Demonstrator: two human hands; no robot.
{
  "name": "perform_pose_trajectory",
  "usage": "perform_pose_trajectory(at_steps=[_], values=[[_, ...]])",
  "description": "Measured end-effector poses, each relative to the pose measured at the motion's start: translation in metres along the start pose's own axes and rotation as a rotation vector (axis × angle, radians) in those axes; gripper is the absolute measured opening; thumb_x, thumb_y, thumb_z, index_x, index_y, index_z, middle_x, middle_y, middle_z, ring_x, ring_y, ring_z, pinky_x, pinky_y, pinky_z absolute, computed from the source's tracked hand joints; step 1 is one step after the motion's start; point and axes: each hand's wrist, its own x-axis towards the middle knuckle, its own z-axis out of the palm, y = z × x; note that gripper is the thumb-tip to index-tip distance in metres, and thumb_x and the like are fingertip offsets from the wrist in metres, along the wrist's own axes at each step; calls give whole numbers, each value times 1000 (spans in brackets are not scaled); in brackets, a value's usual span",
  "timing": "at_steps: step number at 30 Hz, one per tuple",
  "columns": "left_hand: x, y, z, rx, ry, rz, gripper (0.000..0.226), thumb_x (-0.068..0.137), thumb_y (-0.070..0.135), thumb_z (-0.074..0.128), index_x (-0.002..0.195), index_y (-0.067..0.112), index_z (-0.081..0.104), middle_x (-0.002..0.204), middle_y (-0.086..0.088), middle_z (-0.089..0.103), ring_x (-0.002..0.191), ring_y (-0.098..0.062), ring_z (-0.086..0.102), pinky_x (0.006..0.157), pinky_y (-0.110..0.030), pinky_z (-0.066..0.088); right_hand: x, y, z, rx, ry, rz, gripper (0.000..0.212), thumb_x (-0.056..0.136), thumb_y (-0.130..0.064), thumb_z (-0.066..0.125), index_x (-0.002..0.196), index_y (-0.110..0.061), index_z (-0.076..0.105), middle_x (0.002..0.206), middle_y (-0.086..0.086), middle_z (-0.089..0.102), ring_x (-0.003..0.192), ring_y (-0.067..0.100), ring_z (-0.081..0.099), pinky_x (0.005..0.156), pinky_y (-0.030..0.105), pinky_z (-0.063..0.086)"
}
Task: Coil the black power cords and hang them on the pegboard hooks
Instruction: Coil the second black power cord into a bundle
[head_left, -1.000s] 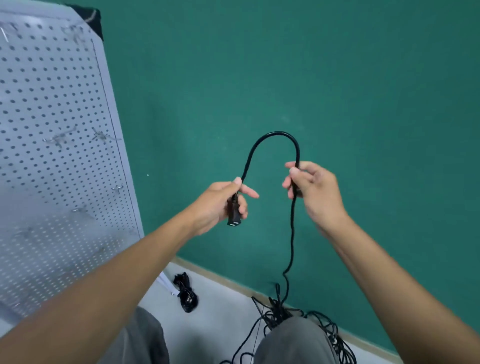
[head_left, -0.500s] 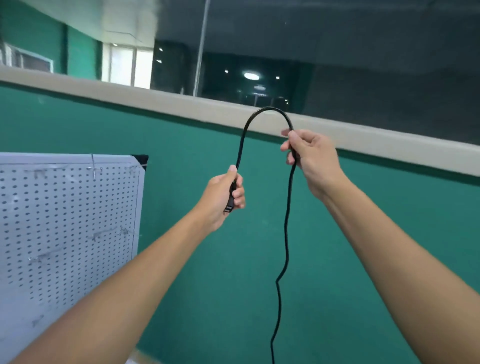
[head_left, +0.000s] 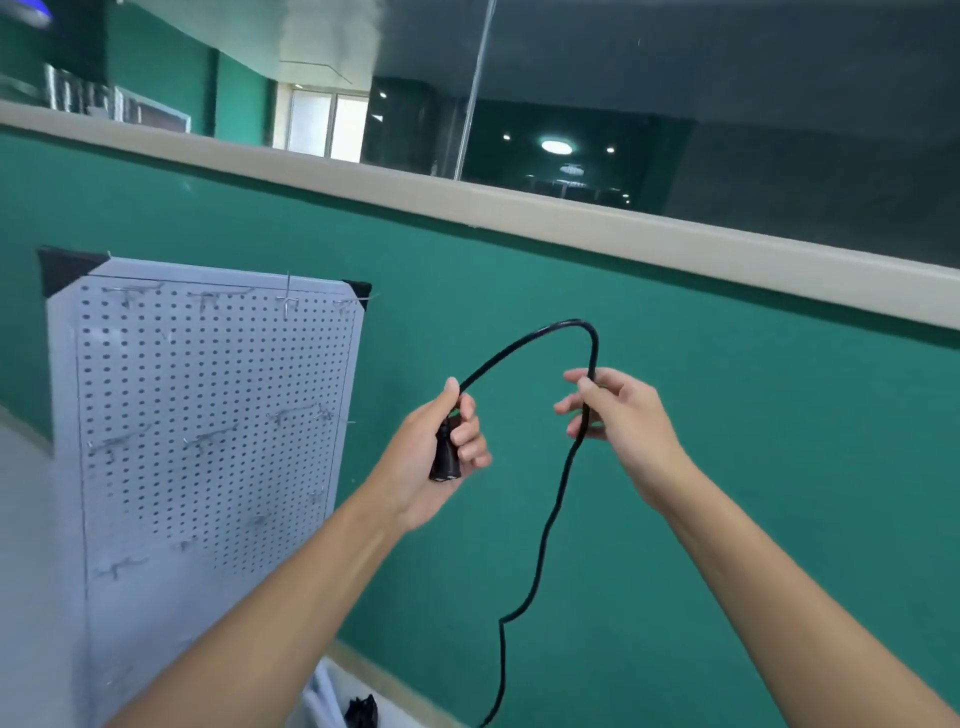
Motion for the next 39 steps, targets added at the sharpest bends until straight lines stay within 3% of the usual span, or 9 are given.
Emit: perform_pose_trajectory(at_steps=[4,11,15,18,24,29,33,36,39], values=[[-49,-25,-31,-44,-4,-62,31,103,37,46,79,17,52,61,3,31,50,-12,33,55,-25,39,-48,58,25,-22,-86,90,23,109,-13,43,120,-5,61,82,1,74,60,20,66,67,25,59],[-82,-67,-72,-83,8,-183,28,102,34,42,80,19,50,57,7,26,45,-10,27,50,-25,32,-79,108,63,-55,-113,87,23,112,-22,34,120,-22,55,66,3,60,39,15,32,42,22,30],[-64,-76,-82,-251,121,-124,27,101,31,44,79,17,51,70,2,44,63,-16,48,69,-29,50,-82,135,77,-151,-133,106,22,112,-22,31,113,-21,53,76,5,66,38,18,39,42,22,35],[-46,-70,-89,-231,101,-173,22,99,31,44,83,17,50,86,1,54,69,-17,53,66,-30,53,-84,152,80,-202,-199,132,26,111,-18,33,116,-25,58,83,-3,61,48,13,39,47,21,35],[-25,-76,-85,63,-17,-388,27,108,37,35,92,20,50,76,3,46,53,-12,29,48,-22,28,-84,153,87,-297,-171,142,34,110,-33,33,115,-24,66,65,-10,45,59,3,45,61,22,36],[-19,-103,-75,390,124,-305,43,109,48,34,107,14,60,104,-6,56,62,-15,40,50,-26,33,-71,140,87,-306,-209,176,39,110,-32,35,99,-12,68,61,-9,47,56,5,43,57,23,37],[-21,-116,-70,422,75,-328,60,95,61,35,131,21,63,124,-9,66,81,-16,52,54,-27,38,-54,133,80,-151,-224,229,36,110,-33,38,100,-21,70,71,-5,71,74,6,66,82,31,50],[-17,-114,-65,378,89,-385,62,91,63,35,131,25,64,113,8,75,83,-21,48,60,-25,38,-48,137,77,-305,-247,189,43,106,-46,39,103,-22,75,97,-9,70,109,12,62,102,42,47],[-13,-110,-59,481,23,-367,64,94,64,24,114,24,71,94,1,78,67,-13,46,67,-27,33,-36,127,70,-439,-252,125,42,106,-44,44,105,-16,76,98,-12,49,114,17,42,104,36,41]])
